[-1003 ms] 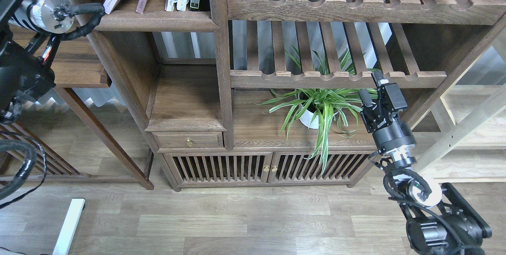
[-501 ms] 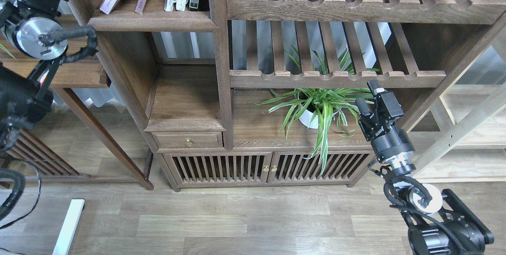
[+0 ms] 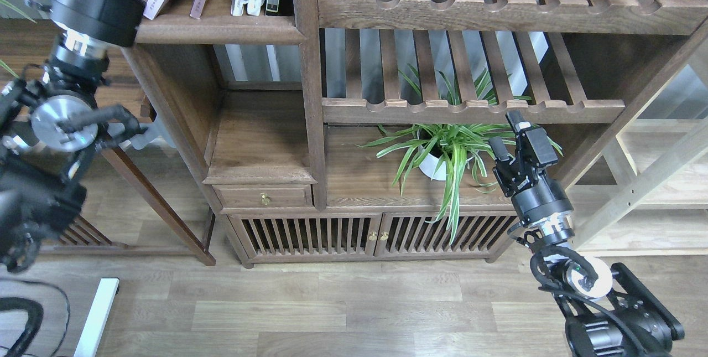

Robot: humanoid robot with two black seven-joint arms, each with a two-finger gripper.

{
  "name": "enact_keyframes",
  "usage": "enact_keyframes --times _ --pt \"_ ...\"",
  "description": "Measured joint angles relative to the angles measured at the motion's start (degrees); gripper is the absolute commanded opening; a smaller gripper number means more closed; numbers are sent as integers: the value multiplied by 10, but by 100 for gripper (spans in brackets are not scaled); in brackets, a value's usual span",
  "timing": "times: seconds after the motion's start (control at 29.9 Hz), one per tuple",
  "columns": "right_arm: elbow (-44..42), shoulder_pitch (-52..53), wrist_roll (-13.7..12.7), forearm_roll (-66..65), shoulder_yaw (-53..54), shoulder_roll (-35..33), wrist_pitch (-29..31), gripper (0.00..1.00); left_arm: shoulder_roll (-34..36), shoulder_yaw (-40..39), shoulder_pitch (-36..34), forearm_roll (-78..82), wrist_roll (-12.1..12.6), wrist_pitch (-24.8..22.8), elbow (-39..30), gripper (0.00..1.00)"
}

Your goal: Organize books on shelf

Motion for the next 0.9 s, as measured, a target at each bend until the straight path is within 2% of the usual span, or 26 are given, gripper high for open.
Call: enact_keyframes --times 0.23,0.43,0.53,0.9 --pt "35 0 -1 -3 -11 11 0 92 -55 8 67 -6 3 0 -33 99" --pt "50 3 -1 -6 -15 13 0 92 -120 46 101 -5 35 0 -40 99" --pt "60 4 -1 -8 -17 14 0 92 -142 79 119 -2 40 0 -40 99" --pt "79 6 -1 -9 -20 15 0 92 -149 142 141 -1 44 0 -36 99"
